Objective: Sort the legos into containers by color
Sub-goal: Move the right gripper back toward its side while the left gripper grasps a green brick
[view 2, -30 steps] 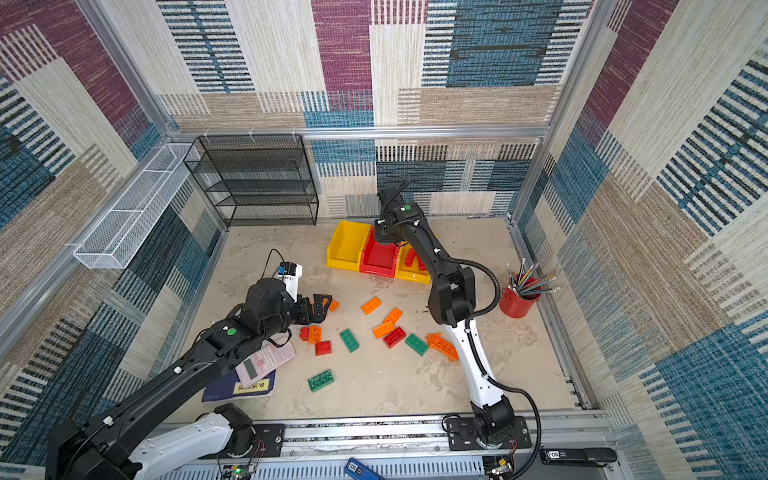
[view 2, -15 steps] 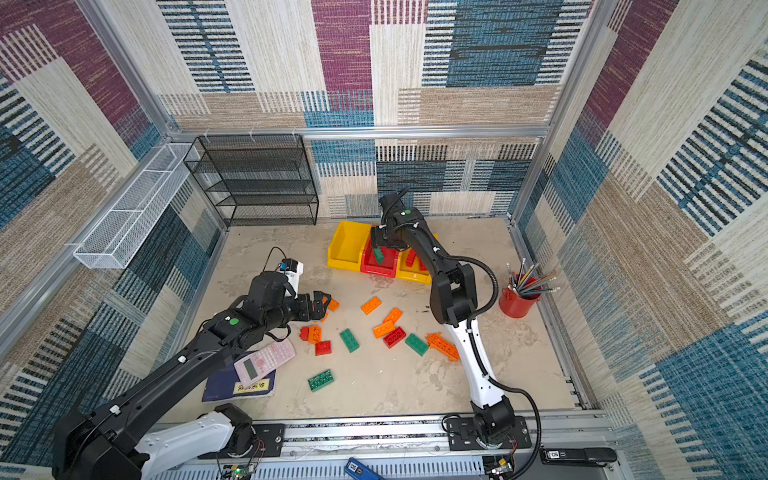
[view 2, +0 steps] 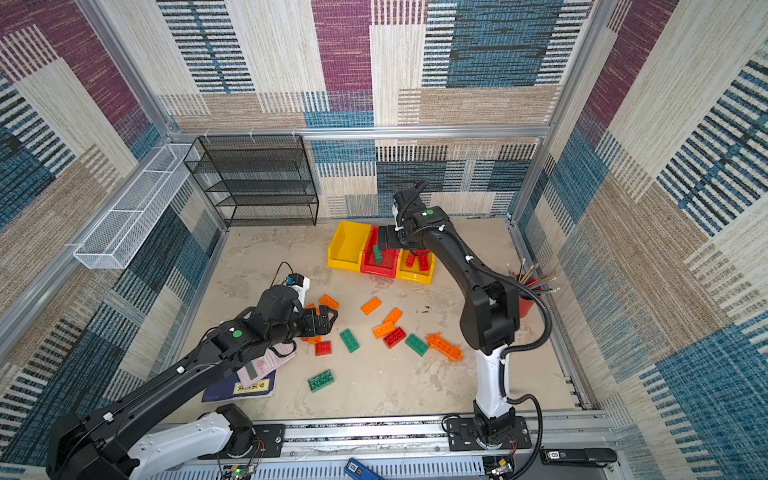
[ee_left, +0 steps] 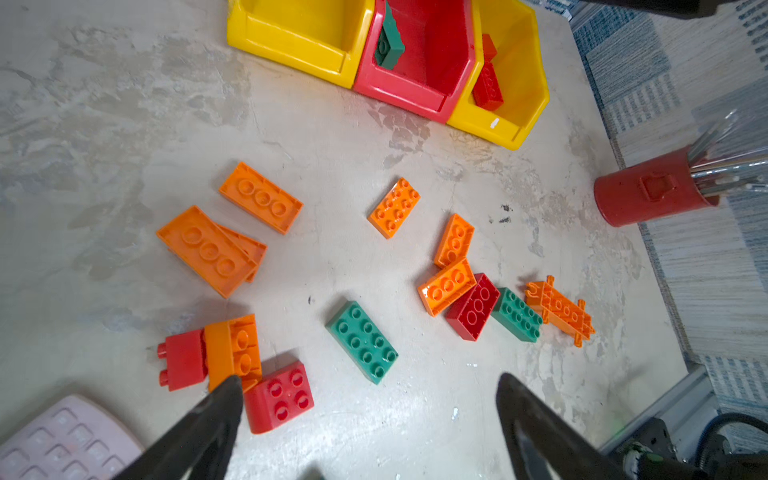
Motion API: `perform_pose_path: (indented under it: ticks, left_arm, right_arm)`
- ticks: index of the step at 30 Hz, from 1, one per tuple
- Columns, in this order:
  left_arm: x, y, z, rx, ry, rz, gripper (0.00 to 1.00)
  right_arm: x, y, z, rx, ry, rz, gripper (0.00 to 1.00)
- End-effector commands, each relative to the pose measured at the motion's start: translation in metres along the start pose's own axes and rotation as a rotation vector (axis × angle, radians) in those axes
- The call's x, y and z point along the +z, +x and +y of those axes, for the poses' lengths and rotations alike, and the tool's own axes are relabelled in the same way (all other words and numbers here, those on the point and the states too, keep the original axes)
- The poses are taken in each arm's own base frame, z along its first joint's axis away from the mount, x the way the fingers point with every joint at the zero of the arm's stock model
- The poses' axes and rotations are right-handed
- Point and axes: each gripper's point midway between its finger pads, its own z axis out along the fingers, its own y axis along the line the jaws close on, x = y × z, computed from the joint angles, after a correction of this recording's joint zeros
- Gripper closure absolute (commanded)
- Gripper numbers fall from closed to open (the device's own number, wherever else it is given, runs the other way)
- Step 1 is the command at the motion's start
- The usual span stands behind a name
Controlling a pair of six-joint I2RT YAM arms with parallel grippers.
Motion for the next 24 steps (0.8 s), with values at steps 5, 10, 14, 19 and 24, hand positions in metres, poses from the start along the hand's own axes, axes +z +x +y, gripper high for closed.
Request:
perform_pose_path:
  ticks: [5,10,14,19,24]
  left_arm:
    - [0.007,0.028,-0.01,-0.077,-0.073,0.035,0.08]
    - [0.024,0.048,-0.024,-0.047,-0.15,0.11,0.08]
    - [0.043,0.064,-0.025,-0.076,-0.245,0.187,0.09]
    - [0.061,0.078,-0.02,-0.184,-0.314,0.226,0.11]
    - [0.073,0.084,-0.015,-0.233,-0.361,0.231,0.13]
  right_arm:
    - [-0.04,0.045,-0.009,-0.013,-0.012,-0.042,0.0]
    - [-0.071,0.076,-0.017,-0.012,-0.002,-0.057,0.0]
    - [-0.094,0.094,-0.022,-0.004,0.0,-0.075,0.0]
    - [-0.117,0.115,-0.027,0.002,0.001,-0.093,0.0]
    - [-0.135,0.133,-0.031,0.001,-0.001,-0.108,0.0]
